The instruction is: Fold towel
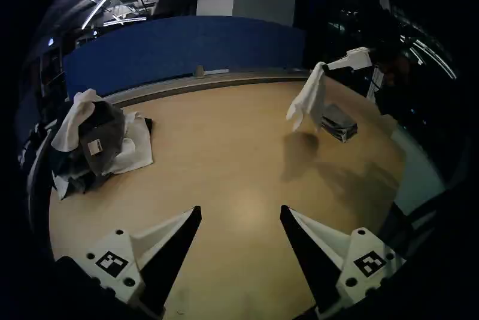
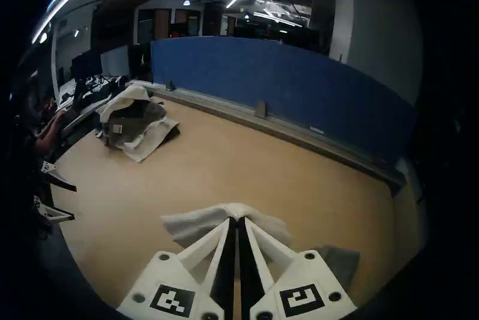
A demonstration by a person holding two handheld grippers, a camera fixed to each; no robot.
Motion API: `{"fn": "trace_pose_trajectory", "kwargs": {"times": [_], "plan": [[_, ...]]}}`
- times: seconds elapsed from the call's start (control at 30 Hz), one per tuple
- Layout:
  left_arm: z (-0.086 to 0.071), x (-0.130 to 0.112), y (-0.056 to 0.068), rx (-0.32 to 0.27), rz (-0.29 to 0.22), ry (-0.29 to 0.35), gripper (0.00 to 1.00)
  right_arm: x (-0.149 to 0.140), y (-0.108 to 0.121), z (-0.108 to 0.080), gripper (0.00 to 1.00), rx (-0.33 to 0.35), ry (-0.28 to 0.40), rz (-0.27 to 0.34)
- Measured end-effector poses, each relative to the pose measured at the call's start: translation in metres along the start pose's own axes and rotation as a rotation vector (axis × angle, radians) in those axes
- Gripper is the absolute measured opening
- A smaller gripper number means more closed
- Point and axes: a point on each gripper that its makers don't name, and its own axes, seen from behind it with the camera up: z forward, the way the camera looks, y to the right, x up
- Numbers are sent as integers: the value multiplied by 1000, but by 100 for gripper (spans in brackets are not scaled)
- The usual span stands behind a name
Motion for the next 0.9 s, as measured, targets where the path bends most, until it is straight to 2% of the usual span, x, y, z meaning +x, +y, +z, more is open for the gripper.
{"fn": "trace_pose_trajectory", "kwargs": {"times": [0.2, 0.4, 0.67, 0.9], "plan": [[1, 1, 6, 8, 2, -2, 98, -3, 41, 0, 3, -28, -5, 15], [7, 4, 12, 16, 11, -9, 99, 0, 78, 2, 3, -61, 1, 4], [16, 11, 23, 19, 19, -15, 98, 7, 122, 17, 3, -92, 26, 17], [21, 14, 24, 34, 25, -25, 99, 8, 159, 34, 3, -115, 36, 40]]}}
